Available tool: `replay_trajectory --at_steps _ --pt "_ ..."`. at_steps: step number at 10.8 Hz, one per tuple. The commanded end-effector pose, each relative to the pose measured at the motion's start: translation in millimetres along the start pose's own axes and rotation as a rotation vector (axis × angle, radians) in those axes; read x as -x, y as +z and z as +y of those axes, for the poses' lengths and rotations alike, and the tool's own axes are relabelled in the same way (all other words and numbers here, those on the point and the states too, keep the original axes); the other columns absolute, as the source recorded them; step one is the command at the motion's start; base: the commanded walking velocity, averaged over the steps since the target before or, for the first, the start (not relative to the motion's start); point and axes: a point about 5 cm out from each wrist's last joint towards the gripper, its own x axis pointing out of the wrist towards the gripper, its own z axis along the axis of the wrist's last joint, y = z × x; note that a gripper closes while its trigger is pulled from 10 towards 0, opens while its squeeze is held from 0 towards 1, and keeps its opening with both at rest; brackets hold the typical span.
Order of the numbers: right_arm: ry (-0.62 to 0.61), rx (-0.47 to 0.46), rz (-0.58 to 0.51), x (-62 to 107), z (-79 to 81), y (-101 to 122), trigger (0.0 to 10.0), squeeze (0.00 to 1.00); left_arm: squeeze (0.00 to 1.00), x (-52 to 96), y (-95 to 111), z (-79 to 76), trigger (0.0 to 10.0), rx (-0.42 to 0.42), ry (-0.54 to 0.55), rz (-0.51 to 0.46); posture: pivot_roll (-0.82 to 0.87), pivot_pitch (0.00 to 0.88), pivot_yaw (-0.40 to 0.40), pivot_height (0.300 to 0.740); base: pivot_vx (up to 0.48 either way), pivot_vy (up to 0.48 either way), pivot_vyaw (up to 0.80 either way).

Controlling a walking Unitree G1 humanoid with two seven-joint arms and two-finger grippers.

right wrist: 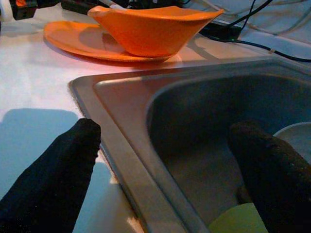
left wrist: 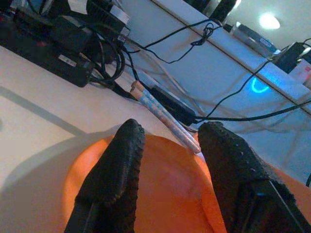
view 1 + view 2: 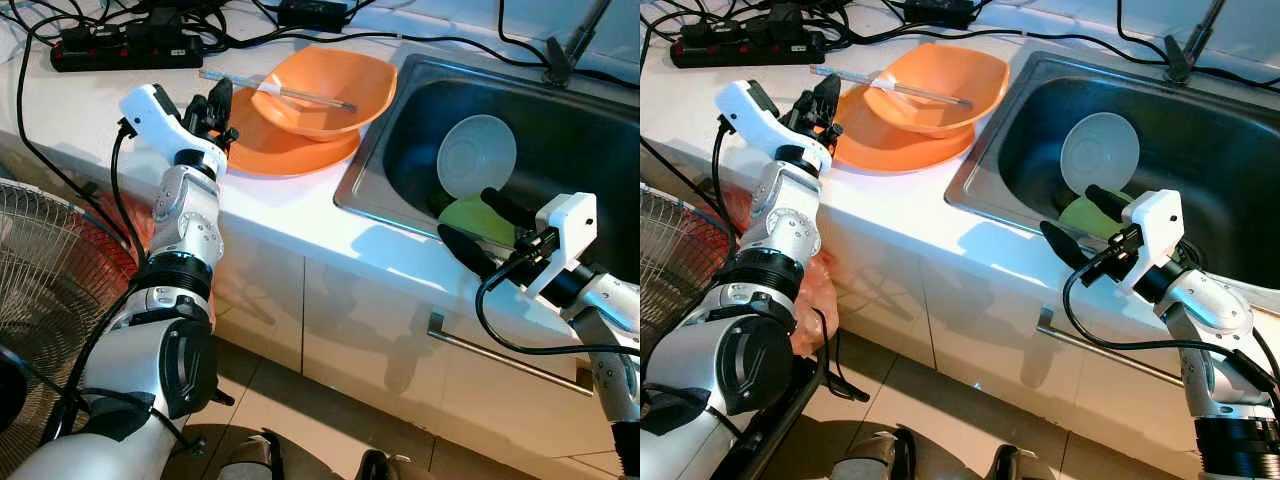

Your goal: Kitchen organization

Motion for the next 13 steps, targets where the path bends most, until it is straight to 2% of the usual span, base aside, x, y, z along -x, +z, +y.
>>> replay_trajectory --at_steps 1,13 --pt "0.003 0.010 -0.001 -0.5 -0.6 0.9 10.0 0.00 0.00 -1.3 1.0 -1.3 10.0 -0.011 0.001 -0.001 -0.01 0.151 -0.017 0.740 0.000 0.000 0.00" --pt "0.000 0.006 -0.001 -1.7 -1.0 0.4 10.0 0.00 0.00 -2.3 1.6 -1.8 10.0 -0.001 0.000 -0.006 -0.01 0.160 -0.022 0.740 0.296 0.000 0.00"
